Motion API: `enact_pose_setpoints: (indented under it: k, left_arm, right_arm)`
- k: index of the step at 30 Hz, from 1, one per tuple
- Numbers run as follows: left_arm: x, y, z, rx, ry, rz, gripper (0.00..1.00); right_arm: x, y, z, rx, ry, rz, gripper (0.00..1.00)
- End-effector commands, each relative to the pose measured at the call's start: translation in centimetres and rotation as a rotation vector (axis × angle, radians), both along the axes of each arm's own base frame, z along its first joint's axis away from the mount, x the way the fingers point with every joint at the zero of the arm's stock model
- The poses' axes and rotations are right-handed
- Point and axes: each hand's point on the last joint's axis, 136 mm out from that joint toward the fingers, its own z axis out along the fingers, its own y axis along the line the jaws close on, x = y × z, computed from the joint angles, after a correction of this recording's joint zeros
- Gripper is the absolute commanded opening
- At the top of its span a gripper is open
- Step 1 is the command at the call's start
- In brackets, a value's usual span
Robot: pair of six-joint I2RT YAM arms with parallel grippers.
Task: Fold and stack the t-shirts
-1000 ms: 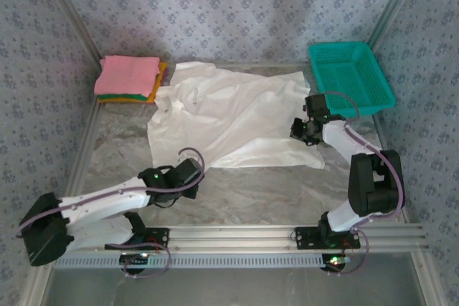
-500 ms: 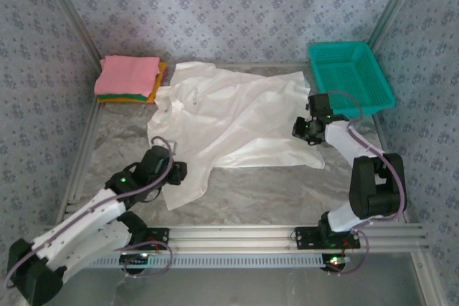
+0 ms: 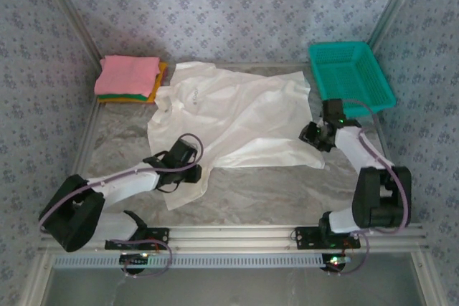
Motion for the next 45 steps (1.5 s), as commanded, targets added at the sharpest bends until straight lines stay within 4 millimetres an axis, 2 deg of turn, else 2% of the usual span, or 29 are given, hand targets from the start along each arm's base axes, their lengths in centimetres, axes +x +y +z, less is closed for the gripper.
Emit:
enact_pose_setpoints:
  k: [1,4,7,10,14,15,16,18,21,23,25,33,37,42,45]
  left_arm:
    - [-0.4,1.2,0.1,-0.006,-0.008,0.066,0.31]
    - [-1.6,3.2,-1.5,0.048,0.052,0.135,0.31]
    - [-2.7,4.8,-3.0,0.100,0.127,0.196,0.31]
    - [-2.7,4.9,-3.5,0.113,0.150,0.214,0.31]
    - [-3.1,7.1,-3.8,0.187,0.188,0.321,0.29]
    - [-3.3,7.7,-3.9,0.196,0.201,0.359,0.28]
    - [-3.6,8.4,-4.1,0.205,0.212,0.393,0.27]
    - [-3.8,9.4,-4.4,0.188,0.229,0.459,0.25]
    - [-3.6,10.4,-3.9,0.179,0.219,0.518,0.24]
    - [-3.5,11.4,-3.3,0.209,0.199,0.546,0.24]
    - [-3.5,12.3,-3.1,0.224,0.198,0.561,0.23]
    - [-3.3,12.3,-3.0,0.185,0.191,0.559,0.22]
    - [-3.3,12.3,-3.0,0.184,0.192,0.556,0.21]
    - [-3.0,12.1,-3.1,0.185,0.188,0.540,0.21]
    - [-3.1,12.1,-3.0,0.186,0.191,0.536,0.20]
  right_arm:
    - [-4.2,-1.7,-0.5,0.077,0.093,-0.117,0.46]
    - [-5.8,-3.5,-1.6,0.090,0.138,-0.164,0.48]
    - [-6.2,-4.4,-2.7,0.159,0.156,-0.200,0.48]
    - [-5.9,-4.2,-3.8,0.231,0.173,-0.193,0.50]
    - [-5.7,-2.9,-4.8,0.310,0.193,-0.186,0.50]
    - [-6.0,-2.7,-5.1,0.316,0.203,-0.194,0.49]
    - [-5.4,-2.9,-5.0,0.312,0.176,-0.196,0.46]
    - [-5.2,-2.7,-5.1,0.326,0.167,-0.195,0.35]
    - [-4.9,-3.0,-4.8,0.320,0.147,-0.197,0.09]
    - [-4.6,-3.4,-3.7,0.305,0.114,-0.192,0.00]
    - [-4.2,-4.1,-2.2,0.272,0.077,-0.187,0.00]
    - [-4.4,-6.0,4.7,0.169,-0.063,-0.189,0.00]
    - [-4.8,-3.5,7.7,0.198,-0.133,-0.150,0.00]
    - [-6.8,-0.6,12.0,0.115,-0.250,-0.026,0.00]
    - [-8.2,1.3,13.5,0.134,-0.300,0.046,0.00]
